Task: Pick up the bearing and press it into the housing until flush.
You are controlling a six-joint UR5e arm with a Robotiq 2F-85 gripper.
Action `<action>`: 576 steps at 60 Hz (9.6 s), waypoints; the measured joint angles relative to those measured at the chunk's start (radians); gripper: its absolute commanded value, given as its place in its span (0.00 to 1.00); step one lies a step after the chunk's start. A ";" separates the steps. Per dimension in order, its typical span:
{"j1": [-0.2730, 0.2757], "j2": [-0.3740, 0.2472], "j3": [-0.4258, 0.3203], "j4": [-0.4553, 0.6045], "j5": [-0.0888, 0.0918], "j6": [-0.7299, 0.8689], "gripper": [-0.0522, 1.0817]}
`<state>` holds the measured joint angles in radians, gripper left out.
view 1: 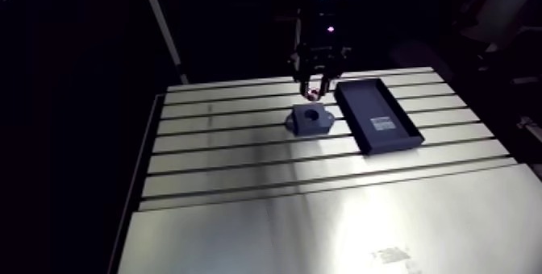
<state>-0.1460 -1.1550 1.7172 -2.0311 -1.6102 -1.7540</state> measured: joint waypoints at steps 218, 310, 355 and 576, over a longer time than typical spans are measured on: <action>-0.003 0.049 0.072 -0.105 0.000 -0.018 0.63; -0.009 -0.009 -0.008 0.006 0.003 -0.022 0.87; -0.007 -0.003 0.029 -0.042 0.012 -0.021 0.98; -0.010 0.035 0.100 -0.146 0.024 -0.035 0.98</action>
<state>-0.1561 -1.1204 1.8169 -2.1768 -1.5861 -1.7893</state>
